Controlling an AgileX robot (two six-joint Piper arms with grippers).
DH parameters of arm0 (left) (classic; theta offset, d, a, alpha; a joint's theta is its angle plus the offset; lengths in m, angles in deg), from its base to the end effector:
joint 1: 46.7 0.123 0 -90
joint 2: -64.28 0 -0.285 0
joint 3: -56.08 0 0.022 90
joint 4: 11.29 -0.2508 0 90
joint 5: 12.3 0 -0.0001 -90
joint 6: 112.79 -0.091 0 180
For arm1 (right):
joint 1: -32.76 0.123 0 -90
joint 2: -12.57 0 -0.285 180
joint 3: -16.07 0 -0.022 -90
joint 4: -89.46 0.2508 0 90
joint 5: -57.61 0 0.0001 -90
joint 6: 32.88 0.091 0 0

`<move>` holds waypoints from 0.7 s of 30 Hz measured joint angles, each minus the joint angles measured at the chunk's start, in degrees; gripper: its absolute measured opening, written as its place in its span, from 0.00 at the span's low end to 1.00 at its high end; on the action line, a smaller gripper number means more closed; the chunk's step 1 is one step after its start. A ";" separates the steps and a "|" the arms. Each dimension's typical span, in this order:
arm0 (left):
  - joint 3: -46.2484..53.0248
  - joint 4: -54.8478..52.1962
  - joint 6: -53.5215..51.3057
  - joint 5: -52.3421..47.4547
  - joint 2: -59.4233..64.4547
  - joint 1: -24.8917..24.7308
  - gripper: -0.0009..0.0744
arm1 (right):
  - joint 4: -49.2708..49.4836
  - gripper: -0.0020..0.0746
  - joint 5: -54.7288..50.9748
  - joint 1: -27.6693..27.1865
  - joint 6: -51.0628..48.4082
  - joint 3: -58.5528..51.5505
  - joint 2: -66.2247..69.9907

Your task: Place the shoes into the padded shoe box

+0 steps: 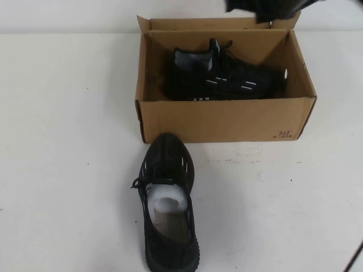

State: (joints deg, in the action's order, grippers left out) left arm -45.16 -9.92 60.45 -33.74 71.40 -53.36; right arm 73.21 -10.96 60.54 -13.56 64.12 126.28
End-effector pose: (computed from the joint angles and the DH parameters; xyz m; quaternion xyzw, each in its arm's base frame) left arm 0.0522 -0.0069 0.1711 0.0878 0.8007 -0.0096 0.5925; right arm 0.3630 0.1644 0.4469 -0.0637 0.9098 0.0243 0.4094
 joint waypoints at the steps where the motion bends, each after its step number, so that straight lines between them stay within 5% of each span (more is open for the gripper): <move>1: 0.00 0.00 0.00 0.00 0.00 0.00 0.01 | -0.25 0.02 -2.42 0.45 -0.89 0.00 -1.11; 13: 0.00 0.00 0.00 0.00 0.00 0.00 0.01 | -2.94 0.02 -6.10 12.30 -7.74 -10.28 -17.30; 21: 0.00 0.00 0.00 0.00 0.00 0.00 0.01 | -2.58 0.02 -6.10 12.92 -7.49 -16.13 -26.46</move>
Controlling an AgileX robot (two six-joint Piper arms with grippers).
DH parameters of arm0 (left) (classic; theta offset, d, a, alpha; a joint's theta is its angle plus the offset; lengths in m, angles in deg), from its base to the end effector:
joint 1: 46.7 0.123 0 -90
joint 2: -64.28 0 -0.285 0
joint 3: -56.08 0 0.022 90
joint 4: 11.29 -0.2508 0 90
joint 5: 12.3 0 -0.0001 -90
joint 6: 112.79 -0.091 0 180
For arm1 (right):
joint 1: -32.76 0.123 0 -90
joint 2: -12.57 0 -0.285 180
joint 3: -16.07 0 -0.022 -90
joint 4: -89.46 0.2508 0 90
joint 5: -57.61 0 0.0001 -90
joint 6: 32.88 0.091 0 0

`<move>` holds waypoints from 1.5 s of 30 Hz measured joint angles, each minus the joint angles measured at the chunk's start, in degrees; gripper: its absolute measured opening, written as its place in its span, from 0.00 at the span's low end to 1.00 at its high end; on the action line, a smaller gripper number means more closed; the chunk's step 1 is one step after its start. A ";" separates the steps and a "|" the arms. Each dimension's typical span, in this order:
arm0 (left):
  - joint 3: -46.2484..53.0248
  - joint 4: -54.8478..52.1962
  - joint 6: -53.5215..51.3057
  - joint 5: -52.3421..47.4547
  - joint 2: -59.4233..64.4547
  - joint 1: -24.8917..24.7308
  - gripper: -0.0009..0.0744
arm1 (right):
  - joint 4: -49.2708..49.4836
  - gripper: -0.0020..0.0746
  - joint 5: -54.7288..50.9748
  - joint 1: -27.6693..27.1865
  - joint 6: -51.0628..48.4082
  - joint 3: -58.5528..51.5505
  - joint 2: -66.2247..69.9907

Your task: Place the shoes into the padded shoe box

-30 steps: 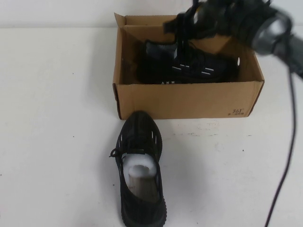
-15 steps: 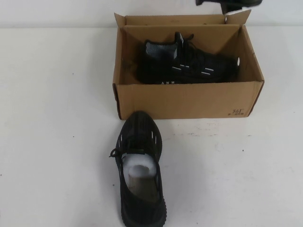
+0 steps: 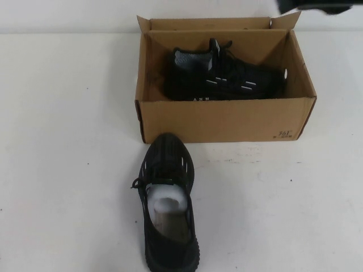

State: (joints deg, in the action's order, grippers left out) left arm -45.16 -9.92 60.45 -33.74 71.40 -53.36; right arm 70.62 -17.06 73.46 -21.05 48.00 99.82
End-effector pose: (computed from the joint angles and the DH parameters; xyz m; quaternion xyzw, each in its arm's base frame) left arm 0.0522 -0.0069 0.1711 0.0878 0.8007 -0.0096 0.5925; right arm 0.2058 0.1396 0.5138 -0.1962 0.8727 0.0398 0.4453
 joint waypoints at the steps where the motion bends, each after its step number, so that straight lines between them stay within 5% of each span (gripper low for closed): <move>1: 0.00 0.00 0.00 0.00 0.00 0.00 0.01 | -0.69 0.02 0.00 0.00 0.00 0.00 -0.11; 11: 0.00 0.00 0.00 0.00 0.00 0.00 0.01 | -9.98 0.02 0.00 0.02 0.00 -0.66 0.28; 17: 0.00 0.00 0.00 0.00 0.00 0.00 0.01 | -9.27 0.02 7.20 -3.37 -0.51 -13.93 -6.59; 29: 0.00 0.00 0.00 0.00 0.00 0.00 0.01 | -1.48 0.02 64.44 -32.39 0.13 -77.39 -35.48; 36: 0.00 0.00 0.00 0.00 0.00 0.00 0.01 | -1.75 0.02 74.67 -43.93 0.55 -98.82 -57.24; 45: 0.00 0.00 0.00 0.00 0.00 0.00 0.01 | -1.75 0.02 77.17 -52.70 3.19 -108.38 -77.44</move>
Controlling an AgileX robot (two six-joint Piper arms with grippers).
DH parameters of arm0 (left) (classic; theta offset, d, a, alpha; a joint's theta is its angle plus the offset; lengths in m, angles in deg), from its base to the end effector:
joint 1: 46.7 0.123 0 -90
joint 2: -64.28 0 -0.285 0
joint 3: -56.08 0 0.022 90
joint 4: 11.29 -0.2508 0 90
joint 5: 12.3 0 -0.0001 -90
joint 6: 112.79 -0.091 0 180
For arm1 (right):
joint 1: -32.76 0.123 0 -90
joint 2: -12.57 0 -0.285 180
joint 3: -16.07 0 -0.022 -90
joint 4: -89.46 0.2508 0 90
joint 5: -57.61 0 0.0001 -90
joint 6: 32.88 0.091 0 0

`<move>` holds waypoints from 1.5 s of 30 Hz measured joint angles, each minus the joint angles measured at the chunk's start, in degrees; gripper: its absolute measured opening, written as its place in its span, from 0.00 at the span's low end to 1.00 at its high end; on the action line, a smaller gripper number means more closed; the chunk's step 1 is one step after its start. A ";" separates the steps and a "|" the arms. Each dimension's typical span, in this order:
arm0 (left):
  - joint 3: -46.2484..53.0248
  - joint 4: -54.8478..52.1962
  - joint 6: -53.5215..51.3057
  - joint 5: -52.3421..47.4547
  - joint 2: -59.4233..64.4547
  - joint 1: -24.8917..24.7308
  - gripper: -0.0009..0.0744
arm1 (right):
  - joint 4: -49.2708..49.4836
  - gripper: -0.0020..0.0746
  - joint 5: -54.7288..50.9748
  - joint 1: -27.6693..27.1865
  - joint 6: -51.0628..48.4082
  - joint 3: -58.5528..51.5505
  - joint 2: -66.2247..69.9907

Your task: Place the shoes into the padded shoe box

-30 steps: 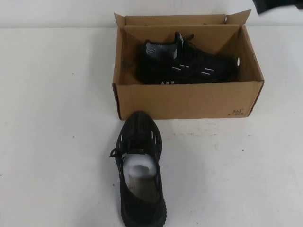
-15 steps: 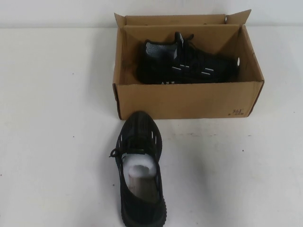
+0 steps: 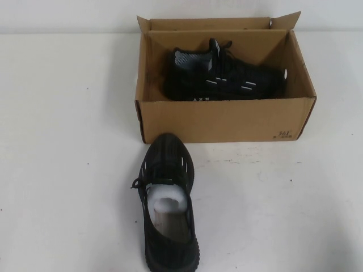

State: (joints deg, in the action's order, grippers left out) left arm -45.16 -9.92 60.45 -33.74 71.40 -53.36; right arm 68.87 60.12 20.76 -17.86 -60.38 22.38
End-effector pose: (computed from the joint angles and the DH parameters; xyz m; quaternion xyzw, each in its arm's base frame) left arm 0.0522 -0.0069 0.1711 0.0878 0.8007 -0.0096 0.5925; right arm 0.0575 -0.0108 0.2194 0.0319 0.6678 -0.1084 0.7357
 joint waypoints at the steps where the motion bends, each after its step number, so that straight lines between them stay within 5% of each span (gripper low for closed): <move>1: 0.00 0.00 0.00 0.00 0.00 0.00 0.01 | 0.00 0.02 0.10 -0.17 0.00 -0.31 -1.32; 17: 0.00 0.00 0.00 -0.10 0.00 0.00 0.01 | 0.32 0.02 -1.76 -0.17 1.16 -2.40 -4.14; 23: 0.00 0.00 0.00 -0.10 0.00 0.00 0.01 | 26.43 0.02 -7.11 -0.17 -28.50 -2.40 -4.14; 32: 0.00 0.00 0.00 -0.10 0.00 0.00 0.01 | 21.36 0.02 -21.51 -0.17 -22.66 -2.40 -4.14; 45: 0.00 0.00 0.00 -0.10 0.00 0.00 0.01 | 20.59 0.02 -21.69 2.55 -22.66 -2.40 -4.14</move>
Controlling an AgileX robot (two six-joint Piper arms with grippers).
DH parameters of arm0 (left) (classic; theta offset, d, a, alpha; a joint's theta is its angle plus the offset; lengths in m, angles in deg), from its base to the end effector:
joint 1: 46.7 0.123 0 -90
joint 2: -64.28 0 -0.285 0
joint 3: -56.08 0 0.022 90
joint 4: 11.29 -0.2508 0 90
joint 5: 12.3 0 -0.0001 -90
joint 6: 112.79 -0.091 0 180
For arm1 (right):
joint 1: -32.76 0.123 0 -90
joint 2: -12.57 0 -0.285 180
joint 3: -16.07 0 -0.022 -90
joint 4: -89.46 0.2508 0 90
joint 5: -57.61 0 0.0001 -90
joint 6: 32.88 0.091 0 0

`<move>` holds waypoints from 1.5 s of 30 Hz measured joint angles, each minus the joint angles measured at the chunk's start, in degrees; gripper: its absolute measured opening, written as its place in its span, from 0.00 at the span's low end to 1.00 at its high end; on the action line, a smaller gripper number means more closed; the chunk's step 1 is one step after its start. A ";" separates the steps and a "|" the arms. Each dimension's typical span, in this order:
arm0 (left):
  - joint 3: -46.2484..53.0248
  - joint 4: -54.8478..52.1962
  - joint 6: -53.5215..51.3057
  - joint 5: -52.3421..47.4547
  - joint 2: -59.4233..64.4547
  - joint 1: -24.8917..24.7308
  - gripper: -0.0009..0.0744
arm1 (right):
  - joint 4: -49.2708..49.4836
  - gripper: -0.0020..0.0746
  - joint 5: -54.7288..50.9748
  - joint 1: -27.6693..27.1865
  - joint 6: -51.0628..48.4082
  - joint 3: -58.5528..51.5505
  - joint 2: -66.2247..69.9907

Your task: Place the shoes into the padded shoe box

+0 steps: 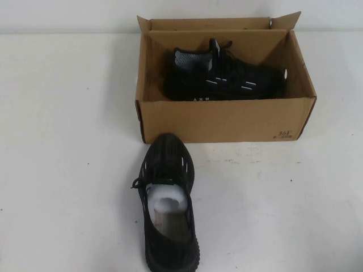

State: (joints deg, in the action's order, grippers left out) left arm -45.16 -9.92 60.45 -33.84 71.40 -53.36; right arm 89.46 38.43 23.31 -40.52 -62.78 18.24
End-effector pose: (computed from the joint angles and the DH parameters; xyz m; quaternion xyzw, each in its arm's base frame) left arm 0.0521 -0.0069 0.1710 0.0879 0.8012 -0.0096 0.5918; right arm 0.0516 -0.0086 0.1754 0.0124 0.7863 -0.0918 0.6109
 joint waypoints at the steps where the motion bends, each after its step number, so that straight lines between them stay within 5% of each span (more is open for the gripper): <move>1: 0.00 0.00 0.00 0.00 0.00 0.00 0.01 | 0.00 0.02 0.00 0.72 0.00 0.00 0.00; 45: 0.00 0.00 0.00 0.00 0.00 0.00 0.01 | -1.06 0.02 0.00 2.42 0.00 0.00 0.00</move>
State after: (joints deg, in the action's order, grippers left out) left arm -45.16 -9.92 60.45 -33.84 71.40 -53.36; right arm 88.40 38.43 25.74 -40.52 -62.78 18.24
